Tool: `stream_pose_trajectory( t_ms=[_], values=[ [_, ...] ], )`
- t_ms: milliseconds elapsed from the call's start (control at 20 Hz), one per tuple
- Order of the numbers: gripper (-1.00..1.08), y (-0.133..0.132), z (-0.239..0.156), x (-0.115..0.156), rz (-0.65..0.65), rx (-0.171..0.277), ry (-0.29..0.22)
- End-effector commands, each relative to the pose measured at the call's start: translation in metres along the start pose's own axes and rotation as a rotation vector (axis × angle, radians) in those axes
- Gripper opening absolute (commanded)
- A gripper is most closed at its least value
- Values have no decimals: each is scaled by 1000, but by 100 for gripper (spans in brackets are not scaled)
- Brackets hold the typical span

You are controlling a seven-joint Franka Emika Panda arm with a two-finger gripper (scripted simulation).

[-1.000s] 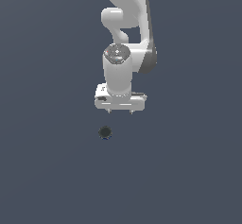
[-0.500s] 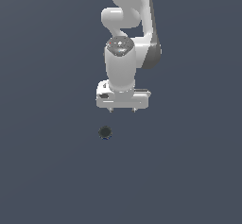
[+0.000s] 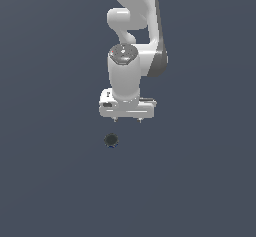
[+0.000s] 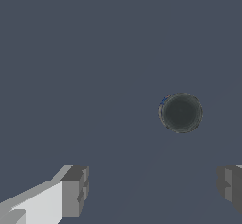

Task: Pick up the object and move it to a goal position.

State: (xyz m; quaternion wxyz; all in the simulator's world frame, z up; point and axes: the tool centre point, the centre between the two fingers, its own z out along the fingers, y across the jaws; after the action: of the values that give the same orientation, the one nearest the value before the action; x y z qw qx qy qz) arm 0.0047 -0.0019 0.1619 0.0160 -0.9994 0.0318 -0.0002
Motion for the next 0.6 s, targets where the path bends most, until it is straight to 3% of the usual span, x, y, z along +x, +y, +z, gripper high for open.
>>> stream_pose_trajectory(
  t_ms=[0, 550],
  values=[
    [100, 8, 10, 4, 17, -2, -1],
    [100, 62, 75, 26, 119, -23, 2]
  ],
)
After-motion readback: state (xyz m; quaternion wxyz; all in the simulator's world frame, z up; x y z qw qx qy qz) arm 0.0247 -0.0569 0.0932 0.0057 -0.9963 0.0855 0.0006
